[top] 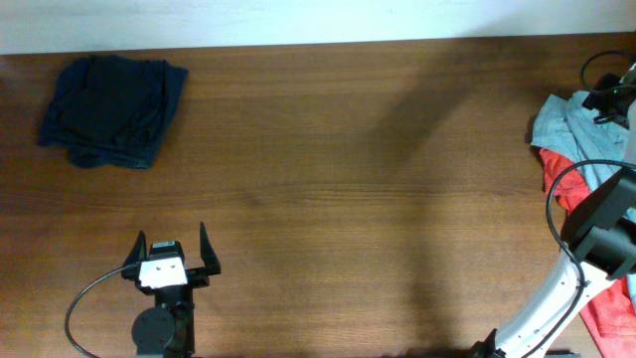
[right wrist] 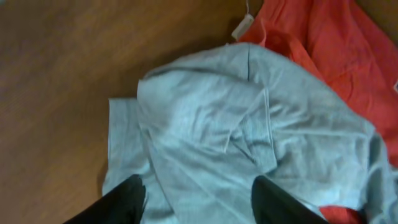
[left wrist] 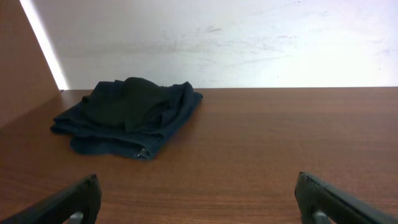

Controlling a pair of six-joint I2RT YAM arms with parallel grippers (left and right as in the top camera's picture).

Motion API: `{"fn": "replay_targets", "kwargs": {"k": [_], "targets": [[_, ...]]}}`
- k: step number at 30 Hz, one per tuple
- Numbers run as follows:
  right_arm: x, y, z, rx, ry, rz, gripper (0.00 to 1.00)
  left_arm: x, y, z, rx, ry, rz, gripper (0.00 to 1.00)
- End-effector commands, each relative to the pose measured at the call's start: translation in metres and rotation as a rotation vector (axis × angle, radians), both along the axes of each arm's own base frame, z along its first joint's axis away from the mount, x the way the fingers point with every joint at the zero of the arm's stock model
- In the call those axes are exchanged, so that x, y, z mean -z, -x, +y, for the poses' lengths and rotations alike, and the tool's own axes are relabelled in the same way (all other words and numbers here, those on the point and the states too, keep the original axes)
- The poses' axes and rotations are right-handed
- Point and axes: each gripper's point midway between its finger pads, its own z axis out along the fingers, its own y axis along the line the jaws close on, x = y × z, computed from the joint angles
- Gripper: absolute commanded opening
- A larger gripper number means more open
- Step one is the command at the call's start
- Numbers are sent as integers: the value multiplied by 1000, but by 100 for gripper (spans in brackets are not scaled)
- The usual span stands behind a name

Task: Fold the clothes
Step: 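Move the right gripper over the light blue shirt on the right pile, then lower the right gripper and pinch the light blue shirt's edge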

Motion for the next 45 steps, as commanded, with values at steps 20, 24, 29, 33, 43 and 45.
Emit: {"fn": "replay_targets", "kwargs": {"k": [20, 24, 29, 33, 43, 45], "targets": [[73, -8, -20, 196, -144, -46, 59, 1, 1, 3, -14, -16, 1, 100], [85, -5, -23, 235, -176, -48, 60, 1, 1, 3, -14, -16, 1, 99], [95, 0, -27, 244, -206, -45, 59, 1, 1, 3, -14, -16, 1, 99], [93, -5, -26, 222, -244, -80, 32, 1, 1, 3, -14, -16, 1, 99], [63, -12, -31, 207, -210, -142, 4, 1, 1, 3, -14, -16, 1, 99], [53, -13, -32, 197, -195, -156, 4, 1, 1, 3, -14, -16, 1, 99]]}}
